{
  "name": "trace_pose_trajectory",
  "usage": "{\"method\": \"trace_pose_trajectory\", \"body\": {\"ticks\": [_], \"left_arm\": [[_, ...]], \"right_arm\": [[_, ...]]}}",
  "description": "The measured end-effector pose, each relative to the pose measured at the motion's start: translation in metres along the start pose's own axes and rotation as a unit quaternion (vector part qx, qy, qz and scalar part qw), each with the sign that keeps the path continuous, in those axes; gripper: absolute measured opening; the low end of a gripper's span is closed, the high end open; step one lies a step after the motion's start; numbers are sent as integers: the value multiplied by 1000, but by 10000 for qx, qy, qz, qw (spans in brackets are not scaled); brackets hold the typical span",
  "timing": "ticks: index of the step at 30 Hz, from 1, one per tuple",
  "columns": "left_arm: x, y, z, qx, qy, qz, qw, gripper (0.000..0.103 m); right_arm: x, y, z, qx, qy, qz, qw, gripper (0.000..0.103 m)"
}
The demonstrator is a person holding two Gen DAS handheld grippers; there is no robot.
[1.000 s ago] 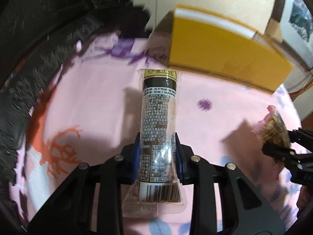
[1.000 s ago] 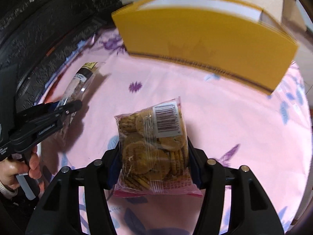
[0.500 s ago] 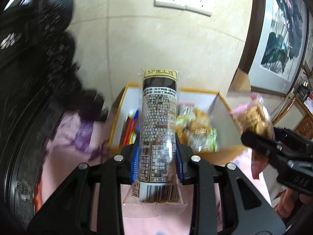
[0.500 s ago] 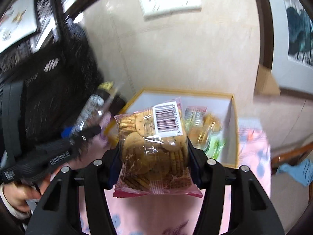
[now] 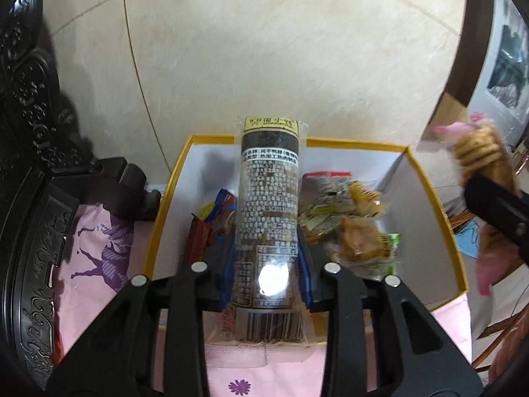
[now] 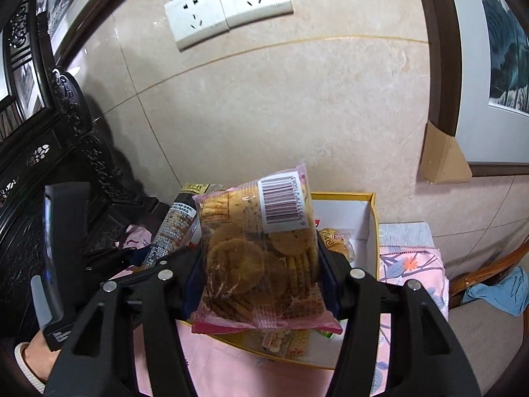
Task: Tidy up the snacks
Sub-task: 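Lower the tube and cracker packet into the yellow box and open both tools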
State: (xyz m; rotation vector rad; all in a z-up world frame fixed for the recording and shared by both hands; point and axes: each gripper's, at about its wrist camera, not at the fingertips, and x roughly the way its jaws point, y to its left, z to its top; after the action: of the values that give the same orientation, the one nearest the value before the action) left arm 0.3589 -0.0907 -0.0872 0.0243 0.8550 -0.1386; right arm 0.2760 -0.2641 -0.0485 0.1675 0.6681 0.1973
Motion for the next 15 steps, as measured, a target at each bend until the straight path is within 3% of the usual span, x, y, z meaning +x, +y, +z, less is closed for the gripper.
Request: {"method": "trace_pose_trajectory", "body": {"ticks": [1, 4, 15], "left_arm": [[4, 2, 1, -49, 67, 65, 9999, 55], [4, 8, 3, -172, 47, 272, 9995, 77], [-16, 13, 10, -229, -98, 361, 9990, 90]], "right_arm": [[2, 2, 1, -1, 7, -6, 10000, 58], [5, 1, 3, -1, 26, -3, 10000, 58], [13, 4, 7, -63, 102, -45, 9999, 58]]}}
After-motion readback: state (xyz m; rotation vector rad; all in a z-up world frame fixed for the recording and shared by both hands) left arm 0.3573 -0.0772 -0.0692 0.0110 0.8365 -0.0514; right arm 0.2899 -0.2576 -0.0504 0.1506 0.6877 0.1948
